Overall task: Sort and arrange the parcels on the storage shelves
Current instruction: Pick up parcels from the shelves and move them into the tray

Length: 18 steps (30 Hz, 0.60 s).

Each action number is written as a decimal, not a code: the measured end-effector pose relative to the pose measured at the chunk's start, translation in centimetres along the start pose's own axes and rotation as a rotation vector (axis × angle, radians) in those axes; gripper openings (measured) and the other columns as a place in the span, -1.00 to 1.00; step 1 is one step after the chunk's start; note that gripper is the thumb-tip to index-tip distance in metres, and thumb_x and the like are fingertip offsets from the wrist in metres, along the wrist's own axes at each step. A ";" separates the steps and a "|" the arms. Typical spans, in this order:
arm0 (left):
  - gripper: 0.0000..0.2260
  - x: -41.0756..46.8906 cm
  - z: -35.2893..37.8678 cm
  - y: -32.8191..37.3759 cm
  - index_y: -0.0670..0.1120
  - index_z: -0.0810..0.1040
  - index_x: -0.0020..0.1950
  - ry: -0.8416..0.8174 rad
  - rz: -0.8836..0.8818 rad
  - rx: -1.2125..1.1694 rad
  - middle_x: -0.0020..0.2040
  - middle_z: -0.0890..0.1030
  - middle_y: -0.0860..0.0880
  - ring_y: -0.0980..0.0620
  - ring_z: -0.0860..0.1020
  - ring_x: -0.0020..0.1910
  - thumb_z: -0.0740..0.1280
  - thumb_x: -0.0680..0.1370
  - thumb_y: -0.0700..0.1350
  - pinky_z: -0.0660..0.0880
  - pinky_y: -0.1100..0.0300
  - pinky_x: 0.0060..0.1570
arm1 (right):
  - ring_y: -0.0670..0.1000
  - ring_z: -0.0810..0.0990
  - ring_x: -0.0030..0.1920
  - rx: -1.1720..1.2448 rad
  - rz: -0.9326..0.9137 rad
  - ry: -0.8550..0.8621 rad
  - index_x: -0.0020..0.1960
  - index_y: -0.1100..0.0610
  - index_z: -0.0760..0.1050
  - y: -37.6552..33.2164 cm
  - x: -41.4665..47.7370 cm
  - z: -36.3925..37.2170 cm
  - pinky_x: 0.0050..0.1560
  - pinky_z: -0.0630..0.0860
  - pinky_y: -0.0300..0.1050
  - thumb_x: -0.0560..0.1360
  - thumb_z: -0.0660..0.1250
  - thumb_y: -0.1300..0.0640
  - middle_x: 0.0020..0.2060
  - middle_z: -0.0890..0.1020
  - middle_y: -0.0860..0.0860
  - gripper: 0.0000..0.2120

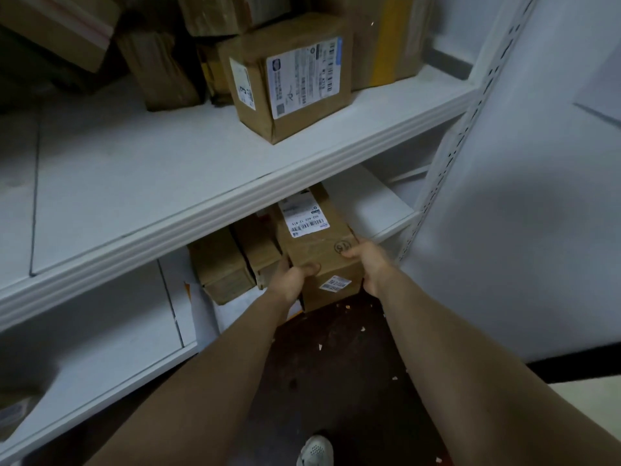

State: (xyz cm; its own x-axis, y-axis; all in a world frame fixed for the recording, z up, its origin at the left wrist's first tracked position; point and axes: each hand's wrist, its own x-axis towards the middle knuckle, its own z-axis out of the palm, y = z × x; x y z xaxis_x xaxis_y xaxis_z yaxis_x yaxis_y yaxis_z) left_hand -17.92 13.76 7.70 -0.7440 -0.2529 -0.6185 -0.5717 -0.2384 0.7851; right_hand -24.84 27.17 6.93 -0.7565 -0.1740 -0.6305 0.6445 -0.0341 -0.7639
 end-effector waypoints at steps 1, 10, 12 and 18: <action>-0.59 0.5 -0.2 0.1 -0.11 0.39 0.38 0.002 0.000 0.005 0.20 0.57 -0.08 0.03 0.55 -0.10 0.33 0.54 -0.25 0.44 0.21 -0.19 | 0.15 0.61 -0.03 -0.007 0.003 -0.006 0.27 0.06 0.47 0.0 0.6 0.2 0.08 0.56 0.10 0.48 0.21 0.41 0.00 0.64 0.13 -0.56; -0.52 3.3 0.1 -1.4 -0.16 0.31 0.42 0.021 0.067 0.207 0.33 0.48 -0.12 -0.13 0.49 0.25 0.37 0.54 -0.18 0.45 0.03 0.25 | 0.09 0.55 0.13 -0.088 -0.063 0.119 0.50 0.01 0.26 1.3 3.3 1.0 -0.03 0.59 -0.08 0.51 0.17 0.48 0.31 0.49 0.11 -0.35; -0.51 3.5 0.1 -1.8 -0.15 0.29 0.44 0.022 0.070 0.284 0.35 0.47 -0.14 -0.16 0.47 0.28 0.35 0.55 -0.14 0.42 -0.09 0.29 | 0.08 0.55 0.14 -0.131 -0.086 0.153 0.50 0.00 0.25 1.6 3.5 0.8 0.03 0.59 -0.06 0.54 0.17 0.44 0.31 0.48 0.09 -0.38; -0.56 2.7 0.6 -1.9 -0.27 0.32 0.40 0.113 0.117 0.491 0.35 0.44 -0.20 -0.18 0.41 0.32 0.26 0.60 -0.08 0.36 0.05 0.28 | 0.13 0.47 0.29 -0.361 -0.123 0.156 0.51 -0.19 0.16 2.9 4.6 0.7 0.30 0.47 0.08 0.47 0.28 0.12 0.41 0.39 0.05 -0.33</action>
State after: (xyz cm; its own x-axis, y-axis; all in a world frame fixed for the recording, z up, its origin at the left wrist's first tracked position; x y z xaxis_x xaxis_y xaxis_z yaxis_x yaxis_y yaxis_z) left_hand -19.07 14.04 4.58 -0.7860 -0.3579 -0.5041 -0.6021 0.2585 0.7554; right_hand -26.33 25.55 1.94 -0.8511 -0.0383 -0.5236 0.4888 0.3066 -0.8168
